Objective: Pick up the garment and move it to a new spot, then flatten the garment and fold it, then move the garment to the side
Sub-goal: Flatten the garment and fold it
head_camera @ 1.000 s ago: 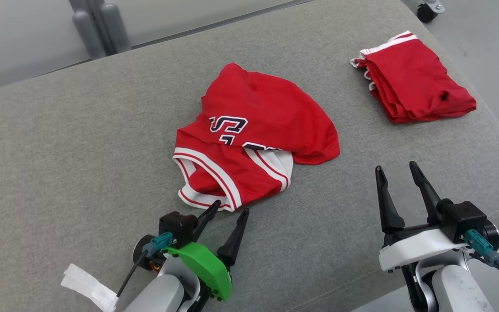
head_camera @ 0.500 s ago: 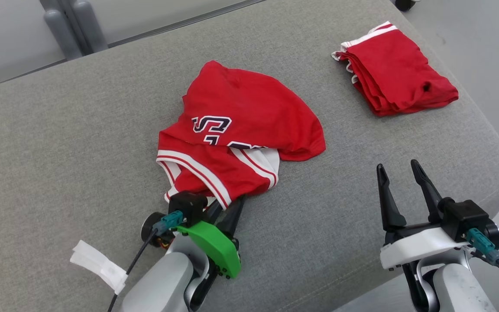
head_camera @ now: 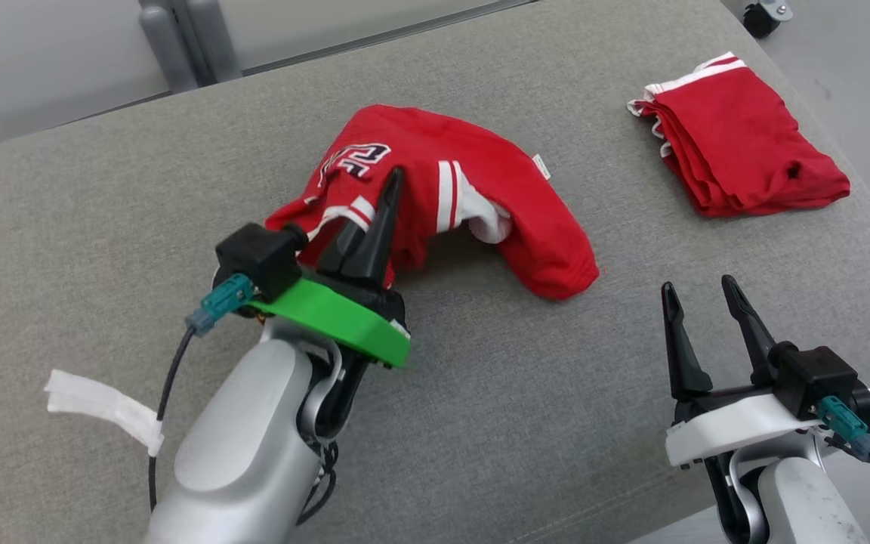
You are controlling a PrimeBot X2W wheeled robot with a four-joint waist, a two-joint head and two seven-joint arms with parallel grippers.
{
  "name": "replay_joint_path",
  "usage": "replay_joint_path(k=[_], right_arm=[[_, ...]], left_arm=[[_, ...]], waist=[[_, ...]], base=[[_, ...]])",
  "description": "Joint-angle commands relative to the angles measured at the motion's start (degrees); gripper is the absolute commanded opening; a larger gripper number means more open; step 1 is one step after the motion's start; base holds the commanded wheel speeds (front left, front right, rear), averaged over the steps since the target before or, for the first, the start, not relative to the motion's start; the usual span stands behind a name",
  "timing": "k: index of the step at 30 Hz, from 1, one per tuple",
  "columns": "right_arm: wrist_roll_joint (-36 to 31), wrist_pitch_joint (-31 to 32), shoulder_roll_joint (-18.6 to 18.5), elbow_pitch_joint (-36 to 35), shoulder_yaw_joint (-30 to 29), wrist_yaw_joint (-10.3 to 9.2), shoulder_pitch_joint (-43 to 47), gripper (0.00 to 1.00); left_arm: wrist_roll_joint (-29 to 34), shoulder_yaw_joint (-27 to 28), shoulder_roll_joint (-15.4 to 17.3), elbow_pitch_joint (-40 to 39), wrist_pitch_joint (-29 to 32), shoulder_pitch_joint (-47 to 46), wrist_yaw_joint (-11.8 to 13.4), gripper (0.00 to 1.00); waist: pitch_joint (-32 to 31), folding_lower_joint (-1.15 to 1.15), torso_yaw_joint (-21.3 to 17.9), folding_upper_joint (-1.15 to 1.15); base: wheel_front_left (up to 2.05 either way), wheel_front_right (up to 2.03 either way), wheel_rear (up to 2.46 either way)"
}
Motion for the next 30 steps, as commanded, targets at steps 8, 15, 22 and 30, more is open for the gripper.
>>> replay_joint_path(k=[8,15,22,30], right_arm=[[0.8,-0.2,0.0,0.7,1.9,-0.11,-1.1,1.00],[2.4,-0.2,-0.1,0.9,3.2,-0.11,-1.8,1.00],[2.2,-0.2,0.0,0.0,0.5,-0.11,-0.5,1.00],[0.3,-0.2,0.0,-0.9,-0.1,-0.10,-1.0,1.00]], left_arm=[[-1.6,-0.9,1.8,4.2,-0.2,-15.7,-0.2,0.00],[-3.1,-0.6,1.4,6.1,-0.2,-27.7,-0.2,0.00],[-8.2,1.0,0.5,-1.9,-0.1,-27.3,-0.2,0.00],[-9.6,5.0,5.7,-4.2,-0.1,-10.6,-0.2,0.00]], waist=[[-1.2,0.00,0.0,0.00],[-0.1,0.00,-3.9,0.00],[1.3,0.00,-2.1,0.00],[2.8,0.00,6.1,0.00]], base=[[0.00,0.00,0.00],[0.00,0.00,0.00],[0.00,0.00,0.00],[0.00,0.00,0.00]])
